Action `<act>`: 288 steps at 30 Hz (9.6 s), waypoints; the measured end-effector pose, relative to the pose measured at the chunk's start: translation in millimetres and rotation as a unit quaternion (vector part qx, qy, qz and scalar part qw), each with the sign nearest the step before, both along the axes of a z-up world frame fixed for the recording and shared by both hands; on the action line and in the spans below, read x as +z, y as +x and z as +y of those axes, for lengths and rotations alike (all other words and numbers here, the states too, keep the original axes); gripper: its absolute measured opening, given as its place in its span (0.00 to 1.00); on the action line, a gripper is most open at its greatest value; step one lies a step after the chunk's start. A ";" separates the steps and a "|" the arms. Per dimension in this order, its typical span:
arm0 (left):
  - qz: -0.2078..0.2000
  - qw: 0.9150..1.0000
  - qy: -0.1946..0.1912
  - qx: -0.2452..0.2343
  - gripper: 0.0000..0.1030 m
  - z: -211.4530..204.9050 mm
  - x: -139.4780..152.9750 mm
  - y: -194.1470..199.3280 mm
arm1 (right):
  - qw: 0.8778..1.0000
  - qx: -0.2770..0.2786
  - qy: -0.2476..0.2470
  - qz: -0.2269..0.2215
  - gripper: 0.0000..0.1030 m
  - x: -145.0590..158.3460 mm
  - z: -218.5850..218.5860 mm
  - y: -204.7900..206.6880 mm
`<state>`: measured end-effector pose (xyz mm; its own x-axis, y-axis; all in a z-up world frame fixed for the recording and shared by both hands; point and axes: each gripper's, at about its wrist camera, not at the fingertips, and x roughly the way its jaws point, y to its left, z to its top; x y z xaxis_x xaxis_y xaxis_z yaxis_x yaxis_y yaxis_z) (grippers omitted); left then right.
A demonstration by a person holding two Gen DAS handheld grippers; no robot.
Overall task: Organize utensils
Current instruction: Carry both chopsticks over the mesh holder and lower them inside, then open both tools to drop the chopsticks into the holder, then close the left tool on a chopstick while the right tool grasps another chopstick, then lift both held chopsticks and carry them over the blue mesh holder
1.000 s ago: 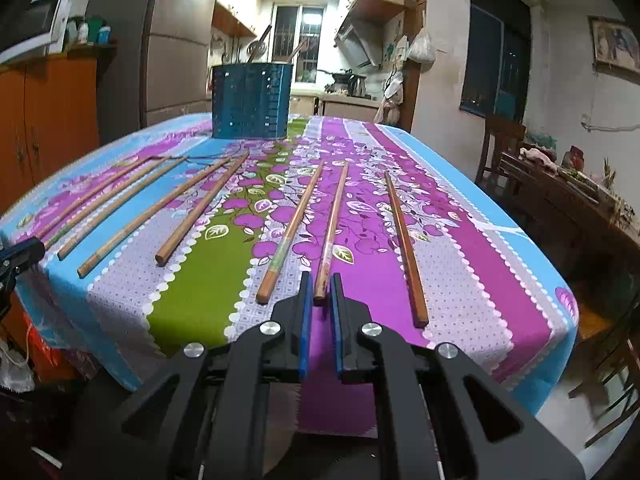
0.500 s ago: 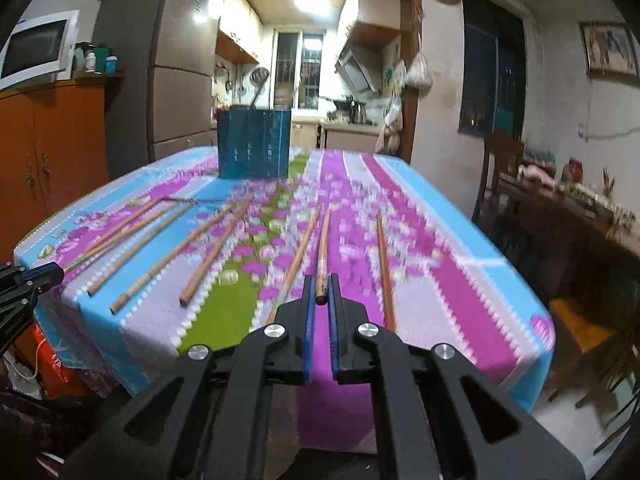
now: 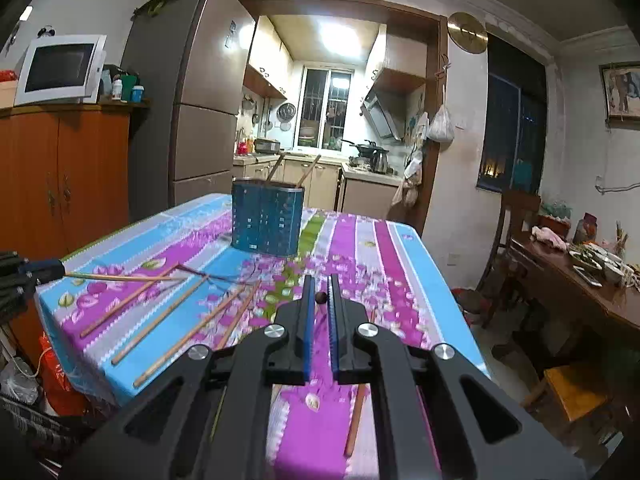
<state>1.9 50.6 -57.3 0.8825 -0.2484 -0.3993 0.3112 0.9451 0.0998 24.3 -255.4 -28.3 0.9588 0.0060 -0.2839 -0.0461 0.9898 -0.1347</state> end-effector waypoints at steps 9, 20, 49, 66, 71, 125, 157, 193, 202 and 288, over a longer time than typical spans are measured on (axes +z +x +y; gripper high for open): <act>-0.014 0.999 -0.030 -0.027 0.07 6.7 57.8 28.1 | 0.999 0.038 0.020 0.012 0.05 40.3 -9.7 22.9; -0.023 0.998 -0.040 -0.041 0.07 7.3 90.5 49.5 | 0.999 0.045 0.019 0.010 0.05 60.7 -11.4 33.9; -0.023 0.996 -0.062 -0.064 0.07 3.1 121.3 86.9 | 0.998 0.063 0.013 -0.024 0.05 98.7 -6.5 58.1; -0.156 0.982 -0.075 -0.071 0.07 -51.1 229.4 194.8 | 0.989 0.068 0.030 -0.124 0.05 189.0 11.7 165.8; -0.185 0.976 -0.091 -0.064 0.07 -66.5 248.7 245.8 | 0.987 0.071 0.065 -0.133 0.05 203.0 0.9 218.5; -0.013 0.997 0.014 -0.070 0.27 1.7 -6.4 18.8 | 0.998 0.024 0.026 0.051 0.27 -13.5 -14.2 -6.3; 0.070 0.994 0.053 -0.064 0.16 -96.4 -102.3 10.4 | 0.995 0.023 -0.017 0.099 0.22 -116.4 40.5 -29.5; 0.052 0.998 0.023 -0.031 0.07 -90.7 -105.9 12.1 | 0.996 -0.029 0.023 0.079 0.06 -140.2 40.1 -0.1; 0.016 1.000 0.006 -0.007 0.07 -77.4 -85.6 2.1 | 0.997 -0.030 0.032 0.067 0.05 -124.5 32.9 -5.9; -0.161 0.976 -0.115 -0.094 0.07 -77.4 268.0 240.8 | 0.983 0.132 0.111 -0.066 0.05 242.6 4.5 215.3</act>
<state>242.7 -26.8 210.7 0.8831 -0.4685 -0.0235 0.4689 0.8832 0.0134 239.6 -251.0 214.3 0.9439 0.3074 -0.1210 -0.3020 0.9514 0.0611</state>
